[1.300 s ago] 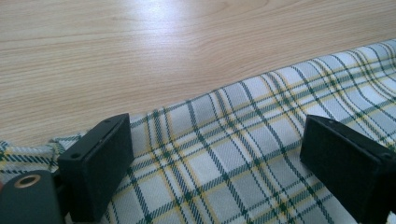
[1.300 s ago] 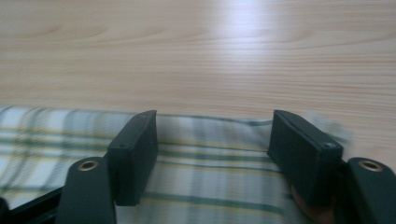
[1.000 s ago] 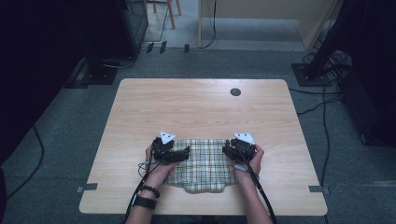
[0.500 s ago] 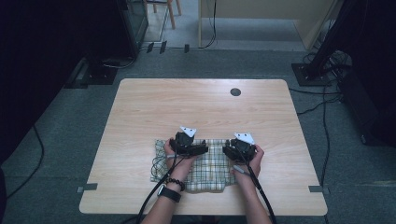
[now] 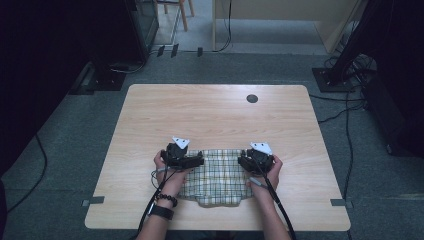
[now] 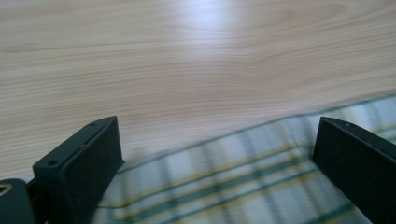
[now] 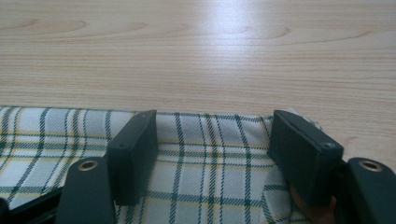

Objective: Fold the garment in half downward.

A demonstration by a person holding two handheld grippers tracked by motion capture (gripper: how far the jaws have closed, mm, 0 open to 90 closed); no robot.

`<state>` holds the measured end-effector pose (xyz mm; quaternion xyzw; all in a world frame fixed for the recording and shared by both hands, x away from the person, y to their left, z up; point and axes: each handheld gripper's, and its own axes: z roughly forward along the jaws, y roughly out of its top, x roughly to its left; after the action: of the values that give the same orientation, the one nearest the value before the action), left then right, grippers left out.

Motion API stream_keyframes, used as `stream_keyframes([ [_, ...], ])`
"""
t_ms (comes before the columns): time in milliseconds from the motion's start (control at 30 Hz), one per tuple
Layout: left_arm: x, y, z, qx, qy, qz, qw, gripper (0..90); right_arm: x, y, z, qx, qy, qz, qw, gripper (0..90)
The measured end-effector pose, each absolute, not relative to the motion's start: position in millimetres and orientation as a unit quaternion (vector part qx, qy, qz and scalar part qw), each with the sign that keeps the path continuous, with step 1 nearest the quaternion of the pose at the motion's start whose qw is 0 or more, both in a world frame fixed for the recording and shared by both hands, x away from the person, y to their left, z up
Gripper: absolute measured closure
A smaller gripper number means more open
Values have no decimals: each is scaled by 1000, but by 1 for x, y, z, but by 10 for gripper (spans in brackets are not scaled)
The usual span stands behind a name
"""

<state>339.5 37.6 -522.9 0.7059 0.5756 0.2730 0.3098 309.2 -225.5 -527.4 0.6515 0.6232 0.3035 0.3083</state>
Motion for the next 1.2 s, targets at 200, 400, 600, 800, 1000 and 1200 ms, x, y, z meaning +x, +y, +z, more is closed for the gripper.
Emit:
stream_keyframes([
  [200,344,72,-524,685,613,252,302,29,309,-225,-527,652,623,302,309,328],
  [400,347,90,-525,672,625,256,305,0,309,-226,-527,652,623,303,308,328],
  [600,342,104,-519,664,627,254,319,0,309,-226,-527,652,623,303,308,327],
  [800,325,107,-494,646,611,248,386,101,309,-225,-527,655,620,301,310,327],
  [1000,302,53,-485,710,524,183,435,100,309,-225,-527,655,620,300,311,327],
  [1200,302,12,-512,757,506,178,372,100,309,-226,-527,657,618,301,309,327],
])
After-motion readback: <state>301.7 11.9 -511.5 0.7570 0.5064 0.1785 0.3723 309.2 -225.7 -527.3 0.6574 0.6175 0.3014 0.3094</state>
